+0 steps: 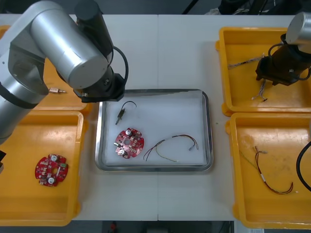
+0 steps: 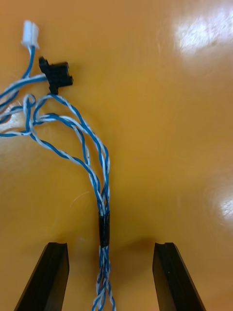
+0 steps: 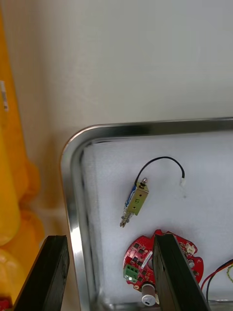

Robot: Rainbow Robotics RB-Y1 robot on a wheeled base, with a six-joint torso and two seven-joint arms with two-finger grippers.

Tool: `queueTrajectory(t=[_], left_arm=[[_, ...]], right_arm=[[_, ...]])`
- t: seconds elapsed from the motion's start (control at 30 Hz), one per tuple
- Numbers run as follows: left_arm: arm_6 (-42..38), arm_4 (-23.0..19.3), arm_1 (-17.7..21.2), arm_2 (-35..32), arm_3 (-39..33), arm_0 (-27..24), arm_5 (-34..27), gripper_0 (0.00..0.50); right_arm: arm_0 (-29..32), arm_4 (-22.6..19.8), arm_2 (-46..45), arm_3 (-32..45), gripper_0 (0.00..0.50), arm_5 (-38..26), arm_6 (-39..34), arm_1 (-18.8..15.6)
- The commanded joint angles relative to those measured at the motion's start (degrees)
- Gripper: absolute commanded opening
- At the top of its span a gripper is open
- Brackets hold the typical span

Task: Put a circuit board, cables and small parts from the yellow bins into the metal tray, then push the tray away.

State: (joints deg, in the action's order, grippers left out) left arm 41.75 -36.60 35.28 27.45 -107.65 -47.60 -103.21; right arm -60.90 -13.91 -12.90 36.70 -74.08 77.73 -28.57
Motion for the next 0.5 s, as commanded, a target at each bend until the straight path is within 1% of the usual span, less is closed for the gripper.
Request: queueTrajectory(t=[0.03,0.1,0.27,0.3,0.33,0.37,0.4,0.5], left_arm=[[-4.3,-0.9,1.7,-5.8,-2.1,-1.4,-4.5,0.5],[-4.2,-1.6,2.6,-8.1,-0.8,-2.1,-6.5,0.5],[-4.5,-2.8,4.1,-13.4,3.3,-3.5,-6.8,0.5],[-4.5,-2.8,4.4,-14.3,4.7,-4.0,-6.8,0.5],[-4.5,-2.8,4.5,-14.9,5.5,-4.3,-6.8,0.5],[-4.6,-2.8,4.8,-15.8,7.1,-4.7,-6.8,0.5],[-4.7,-2.7,5.2,-16.5,8.4,-5.0,-6.8,0.5],[-4.7,-2.4,6.1,-17.9,12.4,-5.9,-6.8,0.5]], right_arm=[[-2.8,0.0,1.0,-1.0,0.5,1.3,-2.1,0.5],[-2.8,-0.1,1.3,-1.2,0.5,1.3,-2.3,0.5],[-2.6,-0.4,1.7,-1.3,0.5,1.2,-2.5,0.5],[-2.4,-0.4,1.8,-1.2,0.463,1.2,-2.6,0.5],[-2.4,-0.4,1.8,-1.2,0.4,1.2,-2.6,0.5],[-2.4,-0.4,1.8,-1.2,0.196,1.2,-2.6,0.4],[-2.4,-0.5,1.8,-1.2,0.007,1.2,-2.7,0.4],[-2.5,-0.6,1.8,-1.2,0.0,0.9,-2.8,0.4]])
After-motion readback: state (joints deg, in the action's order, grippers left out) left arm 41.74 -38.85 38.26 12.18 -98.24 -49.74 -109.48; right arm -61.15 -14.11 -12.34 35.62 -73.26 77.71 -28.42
